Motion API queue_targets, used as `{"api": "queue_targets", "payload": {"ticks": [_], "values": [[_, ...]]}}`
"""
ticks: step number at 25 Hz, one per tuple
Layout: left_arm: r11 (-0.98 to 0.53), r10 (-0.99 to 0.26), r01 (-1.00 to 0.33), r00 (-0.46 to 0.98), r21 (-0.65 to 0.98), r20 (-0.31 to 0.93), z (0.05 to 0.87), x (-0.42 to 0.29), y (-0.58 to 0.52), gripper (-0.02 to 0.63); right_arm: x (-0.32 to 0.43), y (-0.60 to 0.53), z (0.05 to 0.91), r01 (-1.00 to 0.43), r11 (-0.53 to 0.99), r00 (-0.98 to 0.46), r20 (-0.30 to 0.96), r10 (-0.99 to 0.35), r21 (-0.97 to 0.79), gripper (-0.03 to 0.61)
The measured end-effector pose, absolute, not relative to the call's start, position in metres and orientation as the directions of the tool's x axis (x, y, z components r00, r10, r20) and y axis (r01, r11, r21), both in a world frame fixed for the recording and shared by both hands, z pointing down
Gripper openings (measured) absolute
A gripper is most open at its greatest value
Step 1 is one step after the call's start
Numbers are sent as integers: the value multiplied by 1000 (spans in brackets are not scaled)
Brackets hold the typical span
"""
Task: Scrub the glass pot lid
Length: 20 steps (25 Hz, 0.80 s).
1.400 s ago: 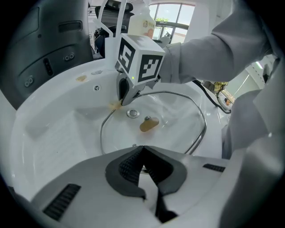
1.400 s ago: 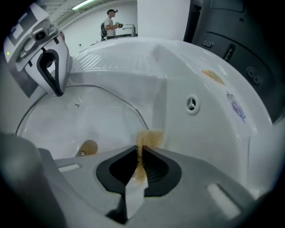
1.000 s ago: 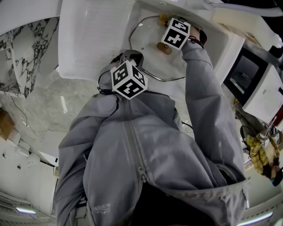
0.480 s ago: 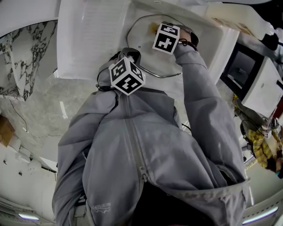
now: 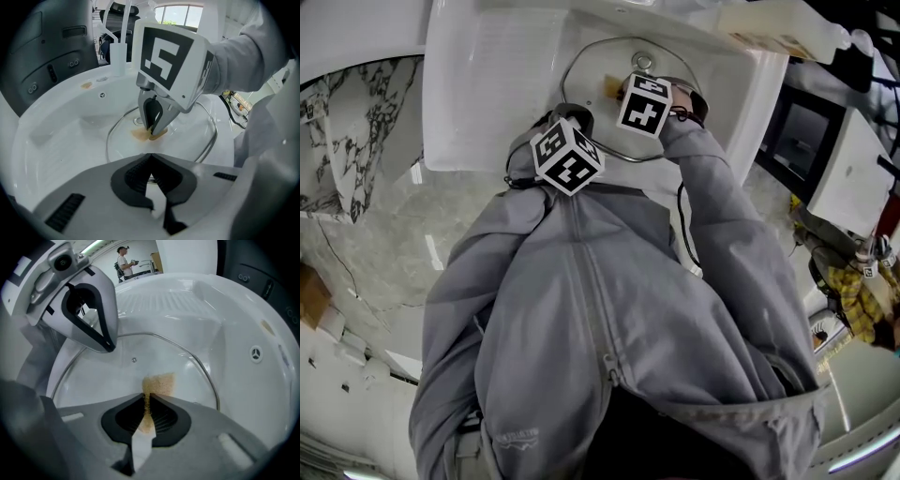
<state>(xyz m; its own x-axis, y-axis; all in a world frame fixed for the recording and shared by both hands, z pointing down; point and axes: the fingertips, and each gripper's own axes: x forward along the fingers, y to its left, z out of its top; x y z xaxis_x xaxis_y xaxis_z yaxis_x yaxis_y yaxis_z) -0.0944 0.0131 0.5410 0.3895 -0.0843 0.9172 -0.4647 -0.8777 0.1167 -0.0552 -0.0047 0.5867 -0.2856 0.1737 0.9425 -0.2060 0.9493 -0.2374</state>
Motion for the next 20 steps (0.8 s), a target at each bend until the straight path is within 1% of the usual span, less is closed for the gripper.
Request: {"api": "queue_targets", "payload": {"ticks": [11,16,20], "values": [[-885,-106,-457,380,86,919,542,-94,12,6,-61,31,560,-212,925,-334,913,235,-315,29],[-891,-109,-448,376,77,920,540,-94,13,6,-60,56,543,-237,878,-374,873,312,-415,29],[-899,-107,-432,370,70,923,539,-90,16,6,-61,70,527,-237,851,-423,838,344,-469,29]]}}
